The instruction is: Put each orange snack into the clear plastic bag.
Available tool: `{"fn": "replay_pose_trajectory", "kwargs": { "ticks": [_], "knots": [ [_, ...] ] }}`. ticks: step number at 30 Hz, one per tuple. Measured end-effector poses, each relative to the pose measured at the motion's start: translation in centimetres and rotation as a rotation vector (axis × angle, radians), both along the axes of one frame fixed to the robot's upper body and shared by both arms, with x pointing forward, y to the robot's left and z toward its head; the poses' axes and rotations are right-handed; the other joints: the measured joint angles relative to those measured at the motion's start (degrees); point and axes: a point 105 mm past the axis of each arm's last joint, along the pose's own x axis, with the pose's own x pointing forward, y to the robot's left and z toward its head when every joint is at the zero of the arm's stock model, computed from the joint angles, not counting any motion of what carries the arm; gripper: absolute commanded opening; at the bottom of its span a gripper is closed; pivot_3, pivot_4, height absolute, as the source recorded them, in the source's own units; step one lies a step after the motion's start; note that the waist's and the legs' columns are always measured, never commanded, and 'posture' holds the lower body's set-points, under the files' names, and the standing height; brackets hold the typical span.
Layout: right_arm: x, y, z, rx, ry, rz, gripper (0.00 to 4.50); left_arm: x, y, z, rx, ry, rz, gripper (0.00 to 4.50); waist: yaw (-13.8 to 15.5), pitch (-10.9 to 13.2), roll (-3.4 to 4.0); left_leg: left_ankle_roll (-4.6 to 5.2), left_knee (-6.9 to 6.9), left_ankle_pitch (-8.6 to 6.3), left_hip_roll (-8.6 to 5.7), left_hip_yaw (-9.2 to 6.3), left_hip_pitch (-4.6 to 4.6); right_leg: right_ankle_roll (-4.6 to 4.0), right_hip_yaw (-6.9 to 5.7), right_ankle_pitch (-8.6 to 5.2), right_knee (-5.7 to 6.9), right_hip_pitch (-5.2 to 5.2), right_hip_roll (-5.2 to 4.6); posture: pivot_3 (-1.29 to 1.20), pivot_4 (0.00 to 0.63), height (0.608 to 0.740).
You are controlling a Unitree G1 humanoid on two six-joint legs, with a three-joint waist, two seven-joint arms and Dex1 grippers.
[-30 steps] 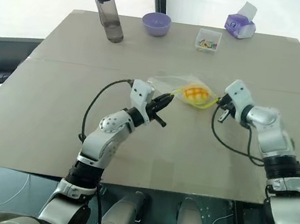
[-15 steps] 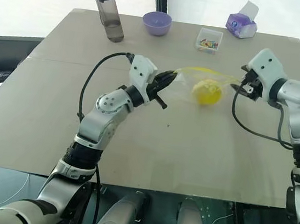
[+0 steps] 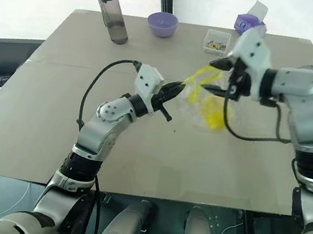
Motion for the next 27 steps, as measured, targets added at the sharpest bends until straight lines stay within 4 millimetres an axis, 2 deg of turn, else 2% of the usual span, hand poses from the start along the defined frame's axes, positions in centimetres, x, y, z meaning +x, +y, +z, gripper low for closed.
{"fn": "replay_pose_trajectory", "kwargs": {
  "ticks": [2, 8, 11, 13, 15, 17, 20, 22, 23, 27],
  "knots": [
    [0.9, -0.5, -0.1, -0.013, -0.025, -0.03, 2.76, -0.1, 0.0, 0.6, 0.012, -0.027, 0.003, 0.0, 0.35, 0.0, 0.0, 0.0, 0.0, 0.0, -0.01, -0.01, 0.0, 0.0, -0.02, 0.0, 0.0, 0.01, 0.0, 0.0, 0.15, 0.739],
    [4.4, -4.6, -0.7, -0.053, -0.123, -0.226, 2.76, 0.2, 0.8, 1.9, 0.002, -0.077, 0.057, 0.0, 0.98, 0.0, 0.0, 0.0, -0.01, 0.0, 0.0, 0.04, 0.0, 0.0, -0.01, 0.0, -0.01, -0.02, 0.0, 0.0, 0.15, 0.739],
    [5.9, -6.3, 1.1, -0.035, -0.216, -0.321, 2.76, 0.5, 0.8, 3.2, -0.018, -0.12, 0.08, 0.0, 0.91, 0.02, 0.0, -0.01, -0.03, 0.0, 0.0, 0.12, 0.0, 0.0, 0.01, 0.0, 0.0, -0.04, 0.01, 0.0, 0.15, 0.739],
    [6.0, -6.9, 2.5, -0.026, -0.268, -0.339, 2.76, 0.5, 0.8, 4.2, -0.032, -0.157, 0.083, 0.0, 0.91, 0.01, 0.0, -0.01, -0.08, 0.0, 0.01, 0.17, 0.0, -0.01, 0.0, 0.0, -0.07, -0.03, 0.03, 0.0, 0.15, 0.739],
    [5.8, -7.4, 2.7, -0.046, -0.28, -0.344, 2.76, 0.6, 1.0, 4.3, -0.028, -0.168, 0.091, 0.0, 0.91, 0.01, 0.0, -0.01, -0.12, 0.0, 0.01, 0.22, 0.0, -0.01, -0.01, 0.0, -0.13, -0.02, 0.02, 0.0, 0.15, 0.739],
    [4.8, -8.6, 1.3, -0.102, -0.205, -0.335, 2.76, 0.5, 1.1, 3.9, -0.019, -0.163, 0.086, 0.0, 1.08, 0.01, -0.01, 0.0, -0.16, 0.0, 0.01, 0.21, -0.01, 0.0, -0.05, 0.0, -0.21, 0.0, 0.01, 0.0, 0.15, 0.739],
    [2.3, -10.0, -3.0, -0.165, 0.022, -0.305, 2.76, 0.0, 2.1, 2.3, 0.027, -0.133, 0.082, 0.0, 1.29, 0.02, -0.01, 0.06, -0.15, -0.04, 0.01, 0.16, -0.13, -0.01, -0.1, 0.0, -0.27, -0.03, -0.02, 0.0, 0.15, 0.739],
    [1.0, -8.9, -3.7, -0.111, 0.105, -0.266, 2.76, -0.6, 2.1, 0.9, 0.069, -0.1, 0.049, 0.0, 0.51, 0.05, 0.06, 0.08, -0.16, -0.05, 0.02, 0.2, -0.06, 0.0, 0.14, 0.0, -0.14, -0.08, -0.02, 0.0, 0.15, 0.739],
    [0.5, -8.1, -3.4, -0.082, 0.112, -0.244, 2.76, -0.9, 1.9, 0.6, 0.079, -0.095, 0.031, 0.0, 0.28, 0.05, 0.06, 0.08, -0.15, -0.05, 0.03, 0.2, -0.03, 0.0, 0.15, 0.0, -0.11, -0.08, -0.01, 0.0, 0.15, 0.739],
    [-1.7, -2.0, -1.3, 0.066, 0.058, -0.072, 2.76, -2.1, 1.2, 0.6, 0.133, -0.119, -0.035, 0.0, -0.3, 0.0, 0.02, 0.25, -0.08, -0.16, 0.25, 0.16, 0.14, -0.01, 0.11, 0.01, 0.01, 0.04, 0.19, 0.0, 0.15, 0.739]
  ]
}}
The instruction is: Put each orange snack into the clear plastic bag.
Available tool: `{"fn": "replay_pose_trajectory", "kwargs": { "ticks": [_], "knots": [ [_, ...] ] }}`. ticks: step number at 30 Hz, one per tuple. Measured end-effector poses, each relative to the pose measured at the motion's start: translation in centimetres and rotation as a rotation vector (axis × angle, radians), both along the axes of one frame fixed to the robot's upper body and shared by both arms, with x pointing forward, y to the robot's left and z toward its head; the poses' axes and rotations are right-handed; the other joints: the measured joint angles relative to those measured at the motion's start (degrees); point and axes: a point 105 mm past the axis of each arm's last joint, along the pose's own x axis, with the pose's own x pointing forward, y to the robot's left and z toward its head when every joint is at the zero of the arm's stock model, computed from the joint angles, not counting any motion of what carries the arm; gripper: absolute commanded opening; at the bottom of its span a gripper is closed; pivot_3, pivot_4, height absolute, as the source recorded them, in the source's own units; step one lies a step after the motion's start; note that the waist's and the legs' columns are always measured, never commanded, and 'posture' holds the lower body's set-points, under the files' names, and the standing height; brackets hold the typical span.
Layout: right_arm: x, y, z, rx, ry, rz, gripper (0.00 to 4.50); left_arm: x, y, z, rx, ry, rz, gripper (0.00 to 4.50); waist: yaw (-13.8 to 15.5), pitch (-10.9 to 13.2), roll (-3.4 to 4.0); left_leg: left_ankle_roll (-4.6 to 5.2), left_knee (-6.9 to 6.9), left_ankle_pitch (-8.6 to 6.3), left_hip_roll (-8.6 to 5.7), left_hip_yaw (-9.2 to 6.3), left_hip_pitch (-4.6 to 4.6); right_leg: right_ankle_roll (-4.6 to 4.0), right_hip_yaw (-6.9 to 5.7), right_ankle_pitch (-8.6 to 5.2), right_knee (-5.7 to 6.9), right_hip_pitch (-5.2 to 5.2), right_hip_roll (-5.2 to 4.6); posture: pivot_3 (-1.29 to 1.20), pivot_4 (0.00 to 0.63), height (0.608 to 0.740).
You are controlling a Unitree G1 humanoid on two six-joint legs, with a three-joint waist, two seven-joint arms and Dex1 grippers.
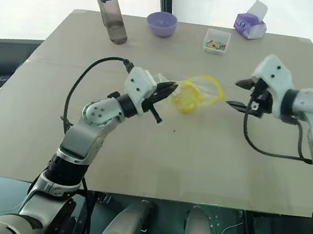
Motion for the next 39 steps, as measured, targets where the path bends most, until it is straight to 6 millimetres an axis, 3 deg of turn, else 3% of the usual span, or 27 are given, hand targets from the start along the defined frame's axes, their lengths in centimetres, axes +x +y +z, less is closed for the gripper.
{"fn": "replay_pose_trajectory", "kwargs": {
  "ticks": [2, 8, 15, 28, 32, 34, 35, 39],
  "knots": [
    [-0.5, 2.9, -0.1, 0.086, -0.013, 0.061, 2.76, -0.2, -0.1, 0.0, 0.022, -0.007, -0.012, 0.0, 0.01, 0.0, 0.01, -0.01, 0.08, 0.01, -0.01, -0.01, -0.02, 0.0, 0.0, 0.0, 0.08, -0.01, -0.01, 0.0, 0.15, 0.739],
    [-0.7, 6.6, -1.2, 0.095, -0.083, 0.101, 2.76, -0.4, 1.0, -0.1, 0.12, -0.036, 0.001, 0.0, 1.09, 0.0, -0.06, -0.17, 0.14, 0.1, -0.22, -0.08, -0.13, 0.0, -0.06, 0.0, 0.04, -0.07, -0.18, 0.0, 0.15, 0.739],
    [-0.5, 6.1, -1.5, 0.045, -0.15, 0.093, 2.76, -0.8, 1.4, -0.1, 0.163, -0.059, 0.016, 0.0, 1.32, 0.0, -0.06, -0.17, 0.12, 0.1, -0.22, -0.12, -0.12, 0.0, -0.11, 0.0, 0.03, -0.04, -0.17, 0.0, 0.15, 0.739],
    [-0.3, 7.2, -2.1, 0.019, -0.18, 0.144, 2.76, -1.0, 2.0, -0.1, 0.24, -0.1, 0.045, 0.0, 1.21, 0.0, -0.06, -0.17, 0.12, 0.1, -0.18, -0.1, -0.11, 0.0, -0.1, 0.0, 0.04, -0.04, -0.13, 0.0, 0.15, 0.739],
    [-0.1, 7.1, -2.4, 0.004, -0.187, 0.14, 1.5, -1.1, 2.0, -0.1, 0.245, -0.107, 0.047, 0.0, 1.16, 0.0, -0.06, -0.17, 0.11, 0.1, -0.18, -0.11, -0.11, 0.0, -0.1, 0.0, 0.04, -0.04, -0.12, 0.0, 0.15, 0.739],
    [0.0, 7.1, -2.4, -0.003, -0.194, 0.143, 0.35, -1.0, 2.1, -0.1, 0.255, -0.112, 0.053, 0.0, 1.16, 0.0, -0.06, -0.17, 0.11, 0.1, -0.18, -0.1, -0.11, 0.0, -0.1, 0.0, 0.04, -0.04, -0.12, 0.0, 0.15, 0.739],
    [0.0, 7.1, -2.5, -0.005, -0.194, 0.143, 0.04, -1.0, 2.2, -0.2, 0.259, -0.113, 0.054, 0.0, 1.16, 0.0, -0.06, -0.17, 0.11, 0.1, -0.18, -0.11, -0.11, 0.0, -0.1, 0.0, 0.04, -0.04, -0.12, 0.0, 0.15, 0.739],
    [0.1, 7.2, -2.6, -0.003, -0.196, 0.146, 0.04, -1.2, 2.3, -0.5, 0.266, -0.108, 0.054, 0.0, 1.16, 0.0, -0.06, -0.17, 0.11, 0.1, -0.17, -0.11, -0.11, 0.0, -0.1, 0.0, 0.04, -0.04, -0.12, 0.0, 0.15, 0.739]
  ]
}}
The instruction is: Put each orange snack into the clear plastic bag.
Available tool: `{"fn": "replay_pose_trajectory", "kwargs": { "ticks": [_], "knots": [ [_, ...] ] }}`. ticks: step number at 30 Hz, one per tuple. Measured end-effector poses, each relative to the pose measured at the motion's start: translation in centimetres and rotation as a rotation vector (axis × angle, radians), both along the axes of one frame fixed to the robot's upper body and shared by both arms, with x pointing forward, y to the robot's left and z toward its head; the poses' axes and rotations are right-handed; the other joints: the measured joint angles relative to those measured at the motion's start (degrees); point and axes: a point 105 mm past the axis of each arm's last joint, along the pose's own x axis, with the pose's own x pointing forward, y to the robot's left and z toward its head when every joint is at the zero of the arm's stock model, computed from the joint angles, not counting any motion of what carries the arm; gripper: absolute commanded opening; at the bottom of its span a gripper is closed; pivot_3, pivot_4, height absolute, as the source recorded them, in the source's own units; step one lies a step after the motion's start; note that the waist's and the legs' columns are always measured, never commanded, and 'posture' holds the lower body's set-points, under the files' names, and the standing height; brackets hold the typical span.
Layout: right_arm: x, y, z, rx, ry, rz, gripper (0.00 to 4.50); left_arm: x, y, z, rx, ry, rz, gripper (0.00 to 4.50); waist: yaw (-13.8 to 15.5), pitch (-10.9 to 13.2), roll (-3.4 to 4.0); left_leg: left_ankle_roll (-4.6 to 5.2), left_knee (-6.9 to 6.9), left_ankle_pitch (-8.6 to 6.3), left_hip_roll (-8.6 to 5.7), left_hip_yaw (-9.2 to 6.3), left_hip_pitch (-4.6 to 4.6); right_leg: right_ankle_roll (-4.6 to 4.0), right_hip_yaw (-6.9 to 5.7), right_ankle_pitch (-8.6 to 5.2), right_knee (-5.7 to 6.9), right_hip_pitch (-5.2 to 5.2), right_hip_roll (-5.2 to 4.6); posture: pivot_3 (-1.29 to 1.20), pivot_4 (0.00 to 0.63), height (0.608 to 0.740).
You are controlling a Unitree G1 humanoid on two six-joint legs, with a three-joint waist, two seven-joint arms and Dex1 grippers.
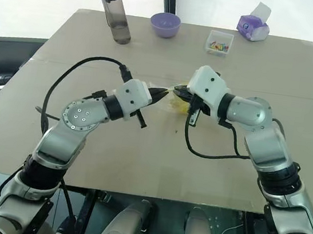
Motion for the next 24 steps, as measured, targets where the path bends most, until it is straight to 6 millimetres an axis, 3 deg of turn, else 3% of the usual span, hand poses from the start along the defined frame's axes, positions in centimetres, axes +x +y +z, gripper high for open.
{"fn": "replay_pose_trajectory", "kwargs": {
  "ticks": [10, 11, 13, 19, 23, 24],
  "knots": [
    [-0.1, 0.3, -0.1, -0.006, -0.002, 0.013, 0.04, -0.1, 0.0, 0.0, 0.014, -0.019, 0.0, 0.0, 0.01, 0.0, 0.0, 0.0, 0.0, 0.0, 0.0, 0.0, 0.0, 0.0, 0.0, 0.0, 0.0, 0.0, 0.0, 0.0, 0.15, 0.739],
    [-0.2, 0.3, -0.1, -0.009, -0.001, 0.016, 0.57, -0.1, 0.0, 0.0, 0.014, -0.02, -0.001, 0.0, 0.01, 0.0, 0.0, 0.0, 0.0, 0.0, 0.0, 0.0, 0.0, 0.0, 0.0, 0.0, 0.0, 0.0, 0.0, 0.0, 0.15, 0.739],
    [-0.2, 0.3, -0.1, -0.013, 0.002, 0.019, 1.16, -0.1, 0.0, 0.1, 0.014, -0.027, -0.006, 0.0, 0.01, 0.0, 0.0, 0.0, 0.0, 0.0, 0.0, 0.0, 0.0, 0.0, 0.0, 0.0, 0.0, 0.0, 0.0, 0.0, 0.15, 0.739],
    [-0.2, 0.1, -0.1, 0.016, 0.028, 0.01, 1.16, -0.1, 0.1, 0.2, -0.04, -0.018, 0.007, 0.0, 0.02, 0.0, 0.0, 0.0, -0.01, 0.0, 0.0, -0.01, 0.0, 0.0, 0.0, 0.0, -0.01, 0.0, -0.01, 0.0, 0.15, 0.739],
    [-0.6, -2.3, -1.2, 0.191, 0.189, -0.076, 1.16, -0.2, 3.6, -3.6, -0.051, 0.097, 0.12, 0.0, 0.01, -0.01, 0.0, 0.0, -0.13, 0.0, 0.05, -0.04, 0.01, -0.01, 0.02, -0.01, -0.08, -0.03, 0.02, 0.0, 0.15, 0.739],
    [-0.6, -3.1, -1.8, 0.215, 0.233, -0.108, 1.24, -0.3, 4.0, -4.4, -0.05, 0.127, 0.136, 0.68, 0.14, -0.01, 0.0, 0.0, -0.13, 0.0, 0.04, -0.03, 0.01, -0.01, 0.02, -0.01, -0.08, -0.03, 0.01, 0.0, 0.15, 0.739]
  ]
}}
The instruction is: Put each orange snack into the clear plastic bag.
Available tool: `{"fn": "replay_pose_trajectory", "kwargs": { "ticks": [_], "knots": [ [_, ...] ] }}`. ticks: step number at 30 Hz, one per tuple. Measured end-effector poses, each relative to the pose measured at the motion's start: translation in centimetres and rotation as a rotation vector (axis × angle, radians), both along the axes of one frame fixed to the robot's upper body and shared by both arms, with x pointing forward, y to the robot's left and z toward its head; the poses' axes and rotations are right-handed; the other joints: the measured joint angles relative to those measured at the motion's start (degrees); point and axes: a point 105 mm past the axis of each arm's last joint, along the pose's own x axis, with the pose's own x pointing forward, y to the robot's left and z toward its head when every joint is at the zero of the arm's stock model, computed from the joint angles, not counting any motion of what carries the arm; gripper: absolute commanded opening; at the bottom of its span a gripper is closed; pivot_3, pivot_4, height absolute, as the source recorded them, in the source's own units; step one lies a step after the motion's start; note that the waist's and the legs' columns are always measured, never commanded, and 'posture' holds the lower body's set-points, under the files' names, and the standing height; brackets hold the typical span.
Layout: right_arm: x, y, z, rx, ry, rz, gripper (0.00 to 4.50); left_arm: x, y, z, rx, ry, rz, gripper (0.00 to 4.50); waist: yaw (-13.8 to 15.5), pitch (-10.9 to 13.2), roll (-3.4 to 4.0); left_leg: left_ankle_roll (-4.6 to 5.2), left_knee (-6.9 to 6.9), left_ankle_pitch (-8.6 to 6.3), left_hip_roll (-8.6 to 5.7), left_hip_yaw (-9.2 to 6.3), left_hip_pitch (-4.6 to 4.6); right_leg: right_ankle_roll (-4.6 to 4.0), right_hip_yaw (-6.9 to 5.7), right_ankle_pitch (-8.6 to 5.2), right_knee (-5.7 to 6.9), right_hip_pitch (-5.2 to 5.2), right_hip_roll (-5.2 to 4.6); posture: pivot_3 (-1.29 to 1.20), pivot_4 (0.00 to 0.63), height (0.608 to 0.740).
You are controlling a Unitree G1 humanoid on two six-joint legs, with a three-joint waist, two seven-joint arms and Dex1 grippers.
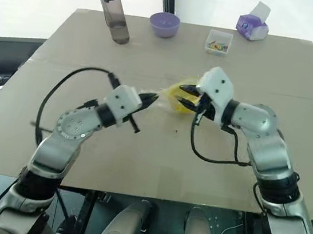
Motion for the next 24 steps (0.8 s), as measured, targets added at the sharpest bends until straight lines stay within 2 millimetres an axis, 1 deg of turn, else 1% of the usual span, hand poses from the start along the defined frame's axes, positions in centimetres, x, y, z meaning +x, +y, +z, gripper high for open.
{"fn": "replay_pose_trajectory", "kwargs": {
  "ticks": [1, 2, 3, 4, 5, 6, 8, 9, 13, 16, 19, 21, 24],
  "knots": [
    [-0.4, -0.7, -0.8, 0.014, 0.042, -0.018, 1.24, -0.2, 0.2, -0.5, -0.007, 0.016, 0.005, 0.91, 0.28, -0.01, -0.01, 0.01, 0.01, -0.01, -0.02, -0.07, -0.01, 0.0, -0.07, 0.0, -0.03, 0.04, -0.03, 0.0, 0.15, 0.739],
    [-1.2, -1.8, -2.2, 0.015, 0.102, -0.04, 1.24, -0.5, 0.4, -1.1, -0.015, 0.034, 0.005, 1.39, 0.78, -0.01, -0.01, 0.14, 0.0, -0.08, -0.05, -0.15, -0.01, 0.0, -0.16, 0.0, -0.14, 0.07, -0.08, 0.0, 0.15, 0.739],
    [-1.8, -2.7, -3.6, 0.01, 0.163, -0.061, 1.24, -0.8, 0.7, -1.6, -0.019, 0.05, 0.012, 1.77, 1.03, -0.02, -0.01, 0.18, 0.01, -0.11, -0.06, -0.15, -0.02, 0.0, -0.18, 0.0, -0.18, 0.1, -0.09, 0.0, 0.15, 0.739],
    [-2.5, -3.9, -5.6, 0.007, 0.247, -0.103, 1.24, -1.1, 1.0, -2.1, -0.017, 0.061, 0.019, 2.3, 1.24, -0.01, -0.01, 0.19, 0.01, -0.11, -0.09, -0.13, -0.02, 0.0, -0.16, 0.0, -0.19, 0.1, -0.13, 0.0, 0.15, 0.739],
    [-3.2, -4.9, -7.2, -0.002, 0.314, -0.134, 1.24, -1.3, 1.1, -2.4, -0.005, 0.056, 0.016, 2.94, 1.36, -0.01, 0.0, 0.21, 0.0, -0.13, -0.11, -0.06, -0.01, 0.01, -0.11, 0.0, -0.15, 0.1, -0.16, 0.0, 0.15, 0.739],
    [-3.5, -5.4, -7.9, -0.002, 0.345, -0.149, 1.24, -1.4, 1.1, -2.5, 0.003, 0.047, 0.013, 3.31, 1.41, -0.01, 0.0, 0.21, 0.01, -0.13, -0.1, -0.06, -0.01, 0.01, -0.12, 0.01, -0.11, 0.1, -0.15, 0.0, 0.15, 0.739],
    [-4.8, -6.7, -9.1, -0.009, 0.393, -0.181, 1.24, -1.7, 1.1, -2.5, 0.023, 0.015, -0.003, 4.27, 1.4, -0.07, 0.08, 0.26, -0.01, -0.16, -0.08, -0.04, 0.08, 0.01, -0.1, 0.01, -0.08, 0.12, -0.14, 0.0, 0.15, 0.739],
    [-5.5, -7.6, -9.7, -0.01, 0.425, -0.205, 1.24, -2.0, 1.2, -2.7, 0.032, 0.01, -0.008, 4.44, 1.4, -0.07, 0.09, 0.28, -0.05, -0.17, -0.07, -0.03, 0.1, 0.01, -0.11, 0.0, -0.09, 0.14, -0.13, 0.0, 0.15, 0.739],
    [-7.1, -10.2, -11.3, -0.013, 0.491, -0.295, 1.24, -2.8, 2.0, -3.6, 0.057, 0.016, 0.004, 4.44, 1.27, -0.09, 0.12, 0.29, -0.07, -0.17, -0.04, 0.04, 0.12, 0.01, -0.05, 0.01, -0.08, 0.14, -0.1, 0.0, 0.15, 0.739],
    [-7.3, -11.2, -11.1, -0.001, 0.479, -0.334, 1.24, -3.5, 2.7, -3.8, 0.026, 0.045, 0.037, 4.44, 1.12, -0.09, 0.12, 0.29, -0.06, -0.17, -0.03, 0.07, 0.12, 0.02, -0.04, 0.01, -0.08, 0.15, -0.1, 0.0, 0.15, 0.739],
    [-7.2, -11.6, -10.5, 0.033, 0.458, -0.345, 2.02, -4.1, 3.3, -3.6, -0.066, 0.109, 0.062, 4.5, 1.16, -0.09, 0.12, 0.29, -0.06, -0.18, -0.02, 0.04, 0.11, 0.02, -0.06, 0.01, -0.08, 0.16, -0.09, 0.0, 0.15, 0.739],
    [-7.3, -12.1, -10.4, 0.051, 0.463, -0.357, 2.89, -4.8, 3.5, -3.7, -0.127, 0.164, 0.065, 4.5, 1.2, -0.09, 0.12, 0.3, -0.06, -0.18, -0.01, 0.04, 0.11, 0.02, -0.06, 0.0, -0.1, 0.16, -0.09, 0.0, 0.15, 0.739],
    [-7.6, -12.9, -10.4, 0.082, 0.476, -0.381, 4.42, -6.0, 4.7, -4.4, -0.187, 0.26, 0.099, 4.5, 1.18, -0.09, 0.12, 0.3, -0.07, -0.18, 0.0, 0.06, 0.11, 0.02, -0.05, 0.0, -0.11, 0.17, -0.09, 0.0, 0.15, 0.739]
  ]
}}
